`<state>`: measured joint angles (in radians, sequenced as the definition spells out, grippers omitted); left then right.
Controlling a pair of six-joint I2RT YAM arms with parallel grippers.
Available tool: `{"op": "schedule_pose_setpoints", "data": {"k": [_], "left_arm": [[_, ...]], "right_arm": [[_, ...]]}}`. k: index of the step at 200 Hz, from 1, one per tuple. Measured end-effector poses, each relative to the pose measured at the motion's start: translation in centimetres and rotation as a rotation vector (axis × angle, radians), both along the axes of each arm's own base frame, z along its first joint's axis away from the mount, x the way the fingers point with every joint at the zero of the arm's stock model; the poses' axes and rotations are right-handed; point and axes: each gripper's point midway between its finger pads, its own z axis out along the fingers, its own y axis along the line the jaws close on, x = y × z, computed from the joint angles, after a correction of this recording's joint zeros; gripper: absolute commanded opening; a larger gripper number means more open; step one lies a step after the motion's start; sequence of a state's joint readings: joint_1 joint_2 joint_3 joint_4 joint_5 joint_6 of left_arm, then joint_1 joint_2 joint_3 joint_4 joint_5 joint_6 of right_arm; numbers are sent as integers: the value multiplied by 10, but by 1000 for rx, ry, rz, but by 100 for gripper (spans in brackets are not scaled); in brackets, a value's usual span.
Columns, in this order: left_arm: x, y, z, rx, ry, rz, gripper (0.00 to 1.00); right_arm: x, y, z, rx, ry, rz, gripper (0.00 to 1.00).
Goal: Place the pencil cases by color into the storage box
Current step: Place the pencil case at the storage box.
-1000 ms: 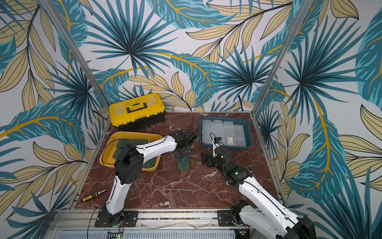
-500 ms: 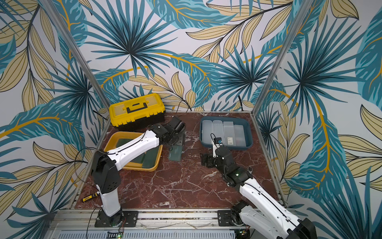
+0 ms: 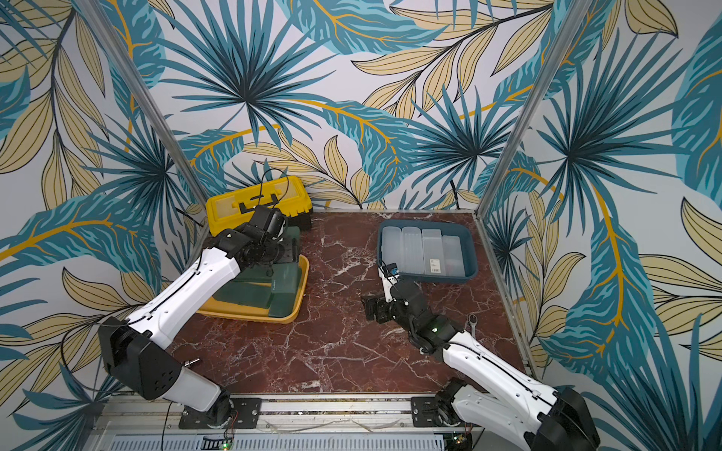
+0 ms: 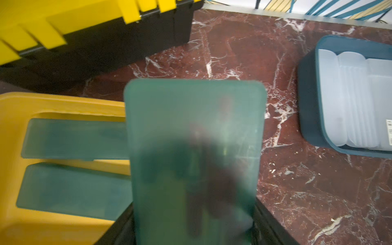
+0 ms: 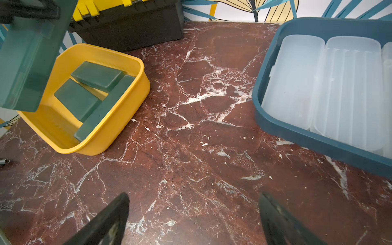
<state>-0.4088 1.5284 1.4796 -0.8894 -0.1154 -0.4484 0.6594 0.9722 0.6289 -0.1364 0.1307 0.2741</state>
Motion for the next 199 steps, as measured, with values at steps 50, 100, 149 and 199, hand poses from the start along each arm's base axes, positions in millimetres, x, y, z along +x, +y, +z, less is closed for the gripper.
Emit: {"op": "schedule_pose_setpoints", "data": {"k": [50, 100, 149, 199], "left_arm": [[-7, 29, -26, 27, 71, 13, 60], [-11, 44, -49, 15, 141, 12, 60], [-4, 40, -69, 6, 184, -22, 60], [1, 33, -82, -14, 198, -40, 60]], "right_arm": [[0, 2, 5, 9, -18, 5, 95], [-4, 4, 15, 24, -46, 19, 95], [-6, 3, 20, 31, -61, 21, 95], [-7, 0, 29, 44, -87, 15, 95]]}}
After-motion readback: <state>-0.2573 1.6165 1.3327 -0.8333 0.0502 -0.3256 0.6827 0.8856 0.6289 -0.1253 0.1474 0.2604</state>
